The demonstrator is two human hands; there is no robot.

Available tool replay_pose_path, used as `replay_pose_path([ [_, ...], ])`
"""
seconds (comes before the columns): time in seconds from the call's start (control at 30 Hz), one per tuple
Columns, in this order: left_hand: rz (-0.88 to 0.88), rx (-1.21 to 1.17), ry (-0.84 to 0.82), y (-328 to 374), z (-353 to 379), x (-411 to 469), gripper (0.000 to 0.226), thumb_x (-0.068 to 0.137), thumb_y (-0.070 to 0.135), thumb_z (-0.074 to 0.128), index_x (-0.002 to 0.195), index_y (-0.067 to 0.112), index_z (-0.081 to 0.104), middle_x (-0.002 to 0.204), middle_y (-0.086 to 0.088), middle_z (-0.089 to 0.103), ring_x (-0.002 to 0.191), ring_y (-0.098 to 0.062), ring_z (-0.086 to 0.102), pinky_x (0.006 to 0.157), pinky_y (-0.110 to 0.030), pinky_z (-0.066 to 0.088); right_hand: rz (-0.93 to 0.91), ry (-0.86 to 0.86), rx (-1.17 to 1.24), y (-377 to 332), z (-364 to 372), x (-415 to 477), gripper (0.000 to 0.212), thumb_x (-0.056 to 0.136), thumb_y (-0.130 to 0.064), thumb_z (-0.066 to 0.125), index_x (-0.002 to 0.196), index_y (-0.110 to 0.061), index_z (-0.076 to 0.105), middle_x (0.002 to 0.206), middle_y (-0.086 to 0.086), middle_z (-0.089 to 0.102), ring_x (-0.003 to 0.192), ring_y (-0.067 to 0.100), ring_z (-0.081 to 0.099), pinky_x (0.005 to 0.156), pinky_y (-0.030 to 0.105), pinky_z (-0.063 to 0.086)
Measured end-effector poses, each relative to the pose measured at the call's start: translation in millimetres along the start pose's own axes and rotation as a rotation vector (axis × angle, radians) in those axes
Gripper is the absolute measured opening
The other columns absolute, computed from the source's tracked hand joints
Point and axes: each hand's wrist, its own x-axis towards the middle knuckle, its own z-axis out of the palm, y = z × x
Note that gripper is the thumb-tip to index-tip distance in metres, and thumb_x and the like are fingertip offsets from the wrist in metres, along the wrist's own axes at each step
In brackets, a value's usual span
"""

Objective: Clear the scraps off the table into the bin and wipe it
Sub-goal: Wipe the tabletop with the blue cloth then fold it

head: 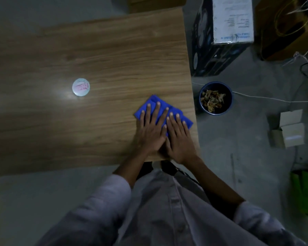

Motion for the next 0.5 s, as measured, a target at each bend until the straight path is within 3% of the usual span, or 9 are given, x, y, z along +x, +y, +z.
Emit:
replay_pose_path([
  [0.1, 0.057, -0.003, -0.025, 46.6, 6.2, -17.8, 0.071, 0.102, 0.041, 0.032, 0.162, 0.028, -0.004, 0.169, -0.008, -0.013, 0.155, -0.034, -0.014, 0.124, -0.056, 0.006, 0.076, -0.026, -0.033, 18.6, -8.2, -44.1, 0.068, 0.102, -0.036, 0.031, 0.16, -0.003, 0.018, 0.169, 0.013, 0.008, 0.157, 0.029, 0.001, 0.125, 0.054, 0.017],
  [0.2, 0.13, 0.006, -0.028, 67.2, -0.6, 14.3, 0.072, 0.099, 0.043, 0.031, 0.162, 0.03, -0.001, 0.17, -0.005, -0.01, 0.155, -0.034, -0.013, 0.124, -0.055, 0.006, 0.165, -0.001, 0.0, 38.2, -22.4, -30.0, 0.072, 0.099, -0.04, 0.03, 0.159, 0.0, 0.02, 0.168, 0.015, 0.012, 0.157, 0.03, 0.003, 0.125, 0.054, 0.015],
  [0.37, 0.148, 0.073, -0.017, 37.0, -10.4, 69.7, 0.072, 0.098, 0.045, 0.031, 0.162, 0.034, 0.0, 0.17, -0.001, -0.007, 0.156, -0.03, -0.01, 0.125, -0.051, 0.004, 0.225, 0.049, 0.073, 24.9, -26.6, 34.2, 0.081, 0.096, -0.049, 0.028, 0.158, 0.002, 0.019, 0.167, 0.021, 0.011, 0.156, 0.037, 0.004, 0.127, 0.05, 0.007],
  [0.5, 0.037, 0.079, 0.031, 6.0, -6.7, 51.8, 0.071, 0.099, 0.045, 0.03, 0.162, 0.033, -0.001, 0.17, -0.002, -0.006, 0.157, -0.028, -0.008, 0.125, -0.05, 0.005, 0.135, 0.021, 0.094, 2.4, -13.8, 42.3, 0.076, 0.095, -0.041, 0.031, 0.158, 0.001, 0.023, 0.167, 0.019, 0.014, 0.156, 0.034, 0.005, 0.127, 0.049, 0.006],
])
